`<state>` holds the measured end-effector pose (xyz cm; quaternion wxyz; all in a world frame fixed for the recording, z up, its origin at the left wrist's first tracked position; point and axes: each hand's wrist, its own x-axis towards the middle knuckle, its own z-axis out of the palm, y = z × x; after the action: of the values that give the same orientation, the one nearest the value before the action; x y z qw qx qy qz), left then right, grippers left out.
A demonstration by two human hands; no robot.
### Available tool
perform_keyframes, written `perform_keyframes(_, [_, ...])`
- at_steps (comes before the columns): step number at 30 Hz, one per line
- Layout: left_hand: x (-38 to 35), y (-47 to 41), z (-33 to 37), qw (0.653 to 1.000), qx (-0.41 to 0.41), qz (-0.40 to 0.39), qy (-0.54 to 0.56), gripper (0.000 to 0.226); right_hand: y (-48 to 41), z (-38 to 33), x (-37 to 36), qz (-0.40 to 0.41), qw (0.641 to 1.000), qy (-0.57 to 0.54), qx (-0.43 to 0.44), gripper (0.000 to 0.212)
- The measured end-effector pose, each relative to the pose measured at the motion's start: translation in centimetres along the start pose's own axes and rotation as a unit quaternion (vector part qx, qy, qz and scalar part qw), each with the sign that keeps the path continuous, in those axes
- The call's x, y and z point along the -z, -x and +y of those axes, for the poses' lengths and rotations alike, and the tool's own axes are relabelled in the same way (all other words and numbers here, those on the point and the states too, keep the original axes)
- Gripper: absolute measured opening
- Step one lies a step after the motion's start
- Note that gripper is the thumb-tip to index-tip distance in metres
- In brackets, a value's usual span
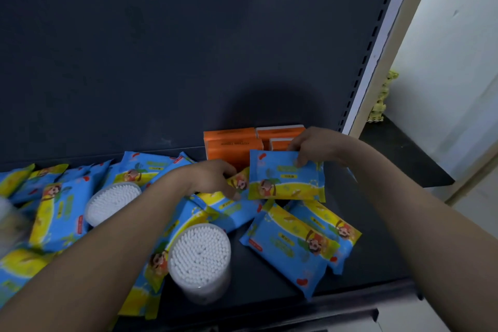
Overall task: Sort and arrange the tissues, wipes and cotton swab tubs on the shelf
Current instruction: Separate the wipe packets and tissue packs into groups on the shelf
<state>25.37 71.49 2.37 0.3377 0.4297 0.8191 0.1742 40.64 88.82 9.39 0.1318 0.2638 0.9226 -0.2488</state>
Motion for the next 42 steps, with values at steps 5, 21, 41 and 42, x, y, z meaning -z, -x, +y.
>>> perform_keyframes(5, [2.0,1.8,0.4,0.983,-0.041,0.074,0.162,0.045,-1.0,0.5,0.8,0.028,0.997,-0.068,-0.002,0.035])
perform_keyframes(21, [6.2,13.6,-2.5,0.740,-0.115,0.390,0.535,0.025,-0.5,-8.6,-1.7,0.043,0.884,-0.459,0.083,0.009])
perform_keyframes(41, [9.1,47.2,-34.4,0.542,0.037,0.544,0.639,0.009,1.7,-52.6,-23.2,-0.034,0.883,-0.411,0.226,0.011])
perform_keyframes(42, [9.1,48.4,-35.7,0.539,0.033,0.552,0.636,0.011,1.7,-54.5,-24.0,-0.043,0.883,-0.407,0.229,0.011])
